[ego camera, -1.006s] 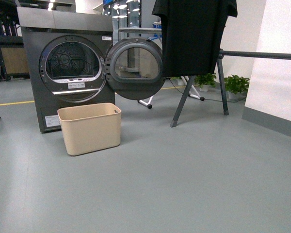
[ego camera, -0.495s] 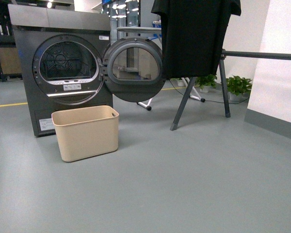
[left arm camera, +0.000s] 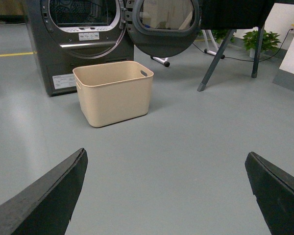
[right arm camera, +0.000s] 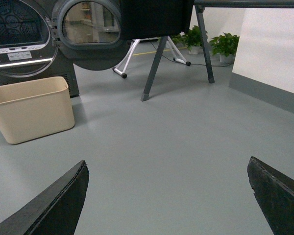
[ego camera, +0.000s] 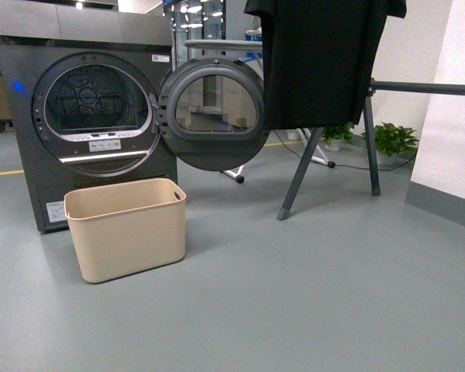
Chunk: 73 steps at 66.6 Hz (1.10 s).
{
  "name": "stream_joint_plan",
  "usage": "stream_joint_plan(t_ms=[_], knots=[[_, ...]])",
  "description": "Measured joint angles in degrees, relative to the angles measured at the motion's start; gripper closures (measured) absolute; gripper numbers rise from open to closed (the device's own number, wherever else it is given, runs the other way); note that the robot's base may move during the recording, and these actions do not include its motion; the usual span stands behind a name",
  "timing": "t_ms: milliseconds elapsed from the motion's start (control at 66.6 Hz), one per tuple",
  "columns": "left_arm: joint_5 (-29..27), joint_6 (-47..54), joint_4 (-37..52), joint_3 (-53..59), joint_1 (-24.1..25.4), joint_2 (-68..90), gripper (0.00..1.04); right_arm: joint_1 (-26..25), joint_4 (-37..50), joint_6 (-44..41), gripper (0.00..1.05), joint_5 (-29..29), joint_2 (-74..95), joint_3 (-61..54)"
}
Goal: Move hamper under clothes hanger
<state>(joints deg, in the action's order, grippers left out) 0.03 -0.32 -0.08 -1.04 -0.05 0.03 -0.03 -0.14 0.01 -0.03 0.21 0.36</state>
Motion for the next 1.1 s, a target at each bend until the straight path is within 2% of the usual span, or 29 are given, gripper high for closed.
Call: stream_joint_plan(t_ms=[1096], knots=[[0.0, 0.0, 0.0, 0.0, 0.0, 0.0, 0.07, 0.0, 0.0, 0.0, 0.08, -0.2, 0.0, 0.0]])
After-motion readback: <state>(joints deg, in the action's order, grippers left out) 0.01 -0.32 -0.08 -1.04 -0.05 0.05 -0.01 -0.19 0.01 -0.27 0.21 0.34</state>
